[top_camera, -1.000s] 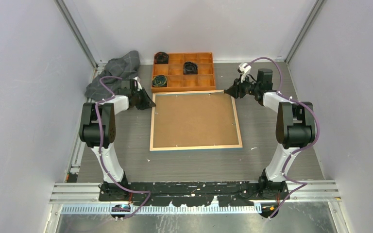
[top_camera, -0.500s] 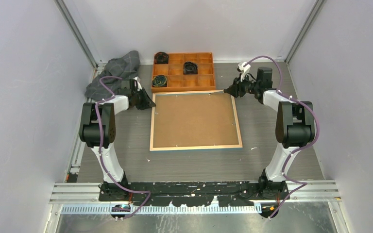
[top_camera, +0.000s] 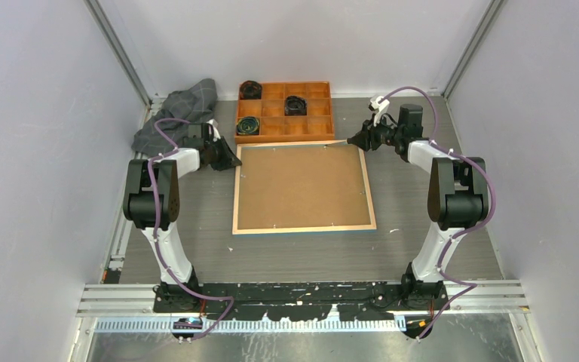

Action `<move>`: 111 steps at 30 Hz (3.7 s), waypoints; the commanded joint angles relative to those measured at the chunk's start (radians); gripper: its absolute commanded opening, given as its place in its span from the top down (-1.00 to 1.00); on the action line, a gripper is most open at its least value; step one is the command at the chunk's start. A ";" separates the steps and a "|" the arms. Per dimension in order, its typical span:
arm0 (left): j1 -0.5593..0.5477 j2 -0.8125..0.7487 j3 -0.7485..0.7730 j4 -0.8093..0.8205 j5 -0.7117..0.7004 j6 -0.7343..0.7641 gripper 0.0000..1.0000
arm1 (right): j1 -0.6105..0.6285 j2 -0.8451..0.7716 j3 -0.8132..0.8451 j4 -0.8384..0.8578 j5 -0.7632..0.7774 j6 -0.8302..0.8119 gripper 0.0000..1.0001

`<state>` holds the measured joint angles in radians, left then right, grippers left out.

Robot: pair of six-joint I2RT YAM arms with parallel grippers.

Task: Take the photo out of the frame
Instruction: Release the photo frame item from the photo frame.

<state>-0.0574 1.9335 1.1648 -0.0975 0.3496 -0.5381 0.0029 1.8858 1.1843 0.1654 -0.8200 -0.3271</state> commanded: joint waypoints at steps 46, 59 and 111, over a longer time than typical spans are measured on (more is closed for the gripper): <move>-0.007 0.075 -0.005 -0.023 -0.032 -0.002 0.99 | 0.039 0.037 0.004 -0.031 0.057 -0.089 0.99; -0.007 0.075 -0.004 -0.022 -0.032 -0.003 0.99 | 0.056 0.029 0.021 -0.078 0.066 -0.125 0.99; -0.007 0.083 0.003 -0.031 -0.032 -0.003 0.99 | 0.081 -0.005 0.053 -0.144 0.080 -0.137 0.99</move>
<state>-0.0566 1.9373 1.1725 -0.1070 0.3527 -0.5377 0.0330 1.8778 1.2346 0.0479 -0.7891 -0.4641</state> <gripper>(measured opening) 0.170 0.391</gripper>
